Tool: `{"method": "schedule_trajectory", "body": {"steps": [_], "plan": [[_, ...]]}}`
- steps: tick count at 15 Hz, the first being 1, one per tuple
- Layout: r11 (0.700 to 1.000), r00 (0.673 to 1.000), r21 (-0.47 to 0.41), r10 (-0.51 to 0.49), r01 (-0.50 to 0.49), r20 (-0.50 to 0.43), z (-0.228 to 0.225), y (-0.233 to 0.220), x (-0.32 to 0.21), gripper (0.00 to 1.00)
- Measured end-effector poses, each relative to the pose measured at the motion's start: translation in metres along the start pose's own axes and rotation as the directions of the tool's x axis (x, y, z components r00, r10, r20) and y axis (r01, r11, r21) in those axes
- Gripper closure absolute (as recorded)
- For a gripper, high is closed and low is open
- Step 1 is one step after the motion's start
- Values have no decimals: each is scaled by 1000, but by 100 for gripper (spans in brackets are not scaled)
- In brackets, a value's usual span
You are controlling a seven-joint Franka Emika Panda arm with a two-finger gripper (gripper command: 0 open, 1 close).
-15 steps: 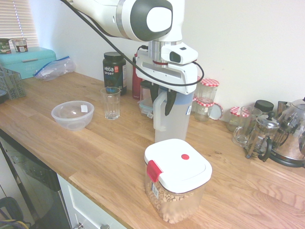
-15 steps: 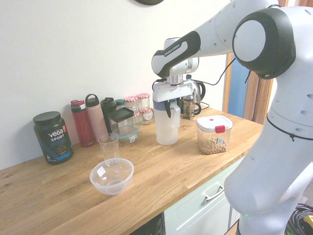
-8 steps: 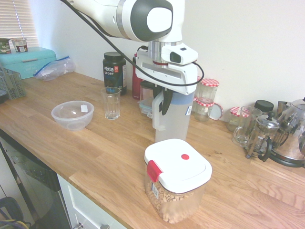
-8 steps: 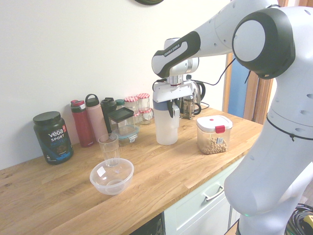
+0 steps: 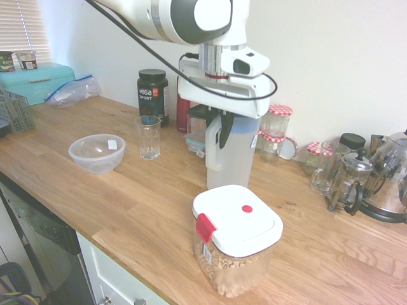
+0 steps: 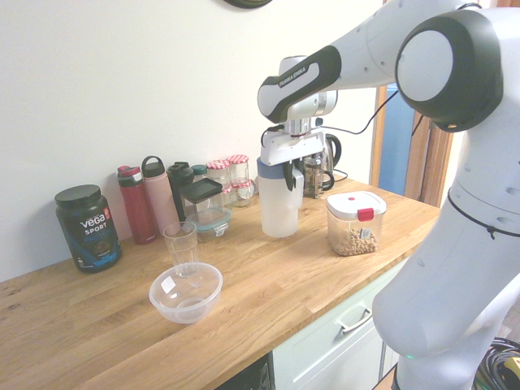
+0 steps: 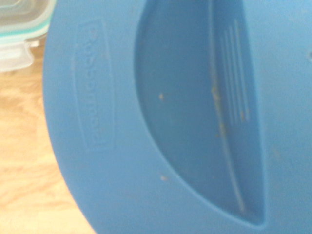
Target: Pour me some water
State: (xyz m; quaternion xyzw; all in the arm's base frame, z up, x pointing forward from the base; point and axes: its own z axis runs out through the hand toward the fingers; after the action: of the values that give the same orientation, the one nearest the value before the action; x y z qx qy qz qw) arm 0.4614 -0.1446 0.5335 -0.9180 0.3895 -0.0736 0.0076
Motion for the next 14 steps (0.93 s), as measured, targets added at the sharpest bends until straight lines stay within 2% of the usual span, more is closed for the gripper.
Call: {"method": "schedule_trajectory", "body": {"steps": [2,4,7,10,14], "plan": [[995,994,18,-101,102,-49,-35,7,-13,100],[977,974,28,-207,211,-89,-60,3,-29,100],[924,920,23,-378,382,-105,-68,-26,-54,100],[835,833,17,-546,549,-93,-61,-51,-71,100],[674,673,3,-736,739,-73,-52,-76,-85,100]]}}
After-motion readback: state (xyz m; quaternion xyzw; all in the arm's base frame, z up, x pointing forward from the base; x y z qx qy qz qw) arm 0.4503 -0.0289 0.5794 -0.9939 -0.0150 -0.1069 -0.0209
